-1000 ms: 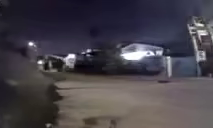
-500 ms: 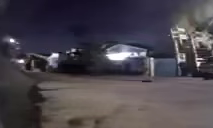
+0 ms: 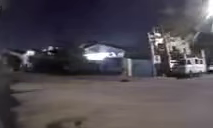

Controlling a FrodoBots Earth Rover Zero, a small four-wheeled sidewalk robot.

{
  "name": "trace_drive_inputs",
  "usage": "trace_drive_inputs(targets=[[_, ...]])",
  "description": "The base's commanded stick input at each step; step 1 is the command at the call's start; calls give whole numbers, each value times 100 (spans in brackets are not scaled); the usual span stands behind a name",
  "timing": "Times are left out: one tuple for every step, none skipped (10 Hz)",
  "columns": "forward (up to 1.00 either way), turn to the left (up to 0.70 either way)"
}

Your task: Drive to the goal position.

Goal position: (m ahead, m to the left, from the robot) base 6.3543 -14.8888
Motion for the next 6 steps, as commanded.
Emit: trace_drive_inputs(targets=[[0, -60], [0, -56], [0, -67], [0, -68], [0, -68], [0, -68]])
